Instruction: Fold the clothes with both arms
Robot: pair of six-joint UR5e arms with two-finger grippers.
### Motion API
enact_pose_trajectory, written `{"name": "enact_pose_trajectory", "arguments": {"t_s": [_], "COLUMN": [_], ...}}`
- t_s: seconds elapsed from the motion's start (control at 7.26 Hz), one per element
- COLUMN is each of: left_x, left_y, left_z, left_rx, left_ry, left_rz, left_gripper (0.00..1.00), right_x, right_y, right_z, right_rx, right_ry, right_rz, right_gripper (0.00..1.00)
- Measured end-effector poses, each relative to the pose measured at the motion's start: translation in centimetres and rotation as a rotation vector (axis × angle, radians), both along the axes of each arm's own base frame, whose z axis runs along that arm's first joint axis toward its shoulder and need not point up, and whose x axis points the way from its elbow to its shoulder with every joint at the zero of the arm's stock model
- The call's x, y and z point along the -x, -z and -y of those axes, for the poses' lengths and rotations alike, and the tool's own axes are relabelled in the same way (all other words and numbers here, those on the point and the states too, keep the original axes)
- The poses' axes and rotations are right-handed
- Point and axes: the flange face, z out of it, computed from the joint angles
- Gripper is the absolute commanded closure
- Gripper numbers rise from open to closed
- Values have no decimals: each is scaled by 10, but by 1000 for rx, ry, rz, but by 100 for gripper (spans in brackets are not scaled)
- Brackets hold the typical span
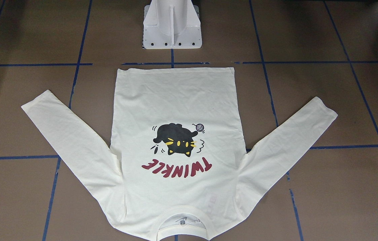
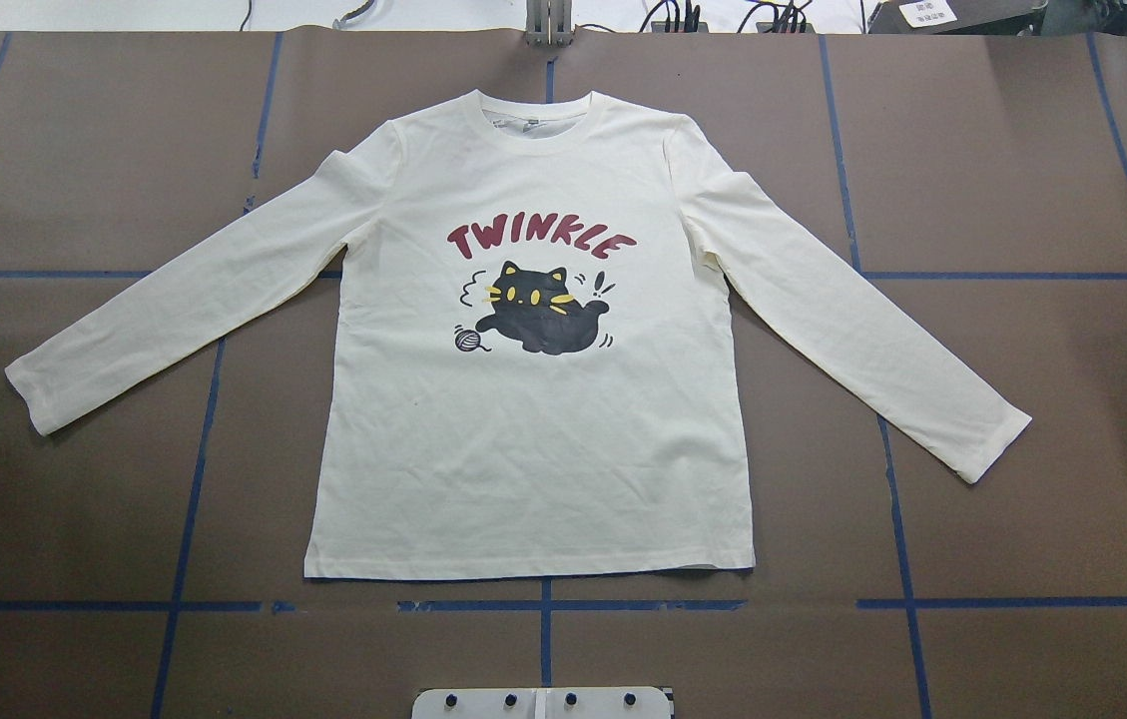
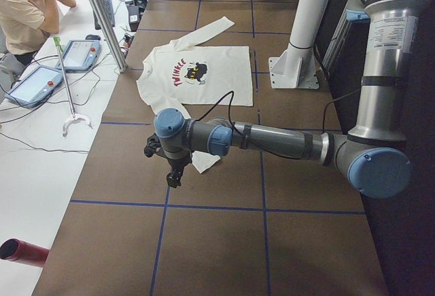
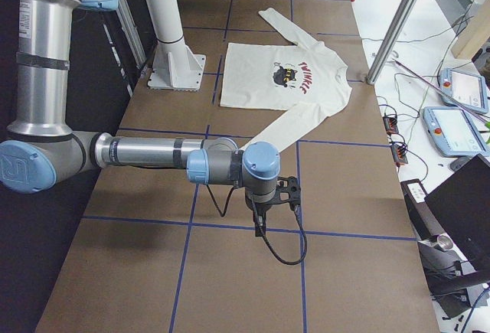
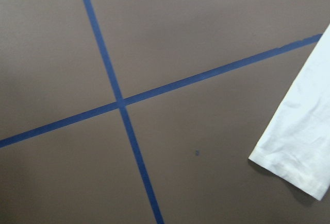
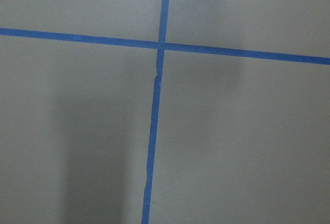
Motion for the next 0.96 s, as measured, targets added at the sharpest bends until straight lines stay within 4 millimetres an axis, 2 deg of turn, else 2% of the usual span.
{"name": "enact_pose_trajectory", "arguments": {"t_s": [0.41,0.69,0.96], "left_x": [2,2,1], "left_y": [5,4,5], "left_z": [3,3,3], "left_rx": [-110,-149,-160], "left_ry": [4,2,2], "left_rz": [16,12,8], "left_gripper": [0,0,0], "right_x": [0,3,12], "right_y": [42,38,37], "right_z": [33,35,28], "right_rx": [-199,-206,-231], "right_ry": [-5,-35,-37], "right_rz": [-9,44,132], "right_gripper": [0,0,0]}}
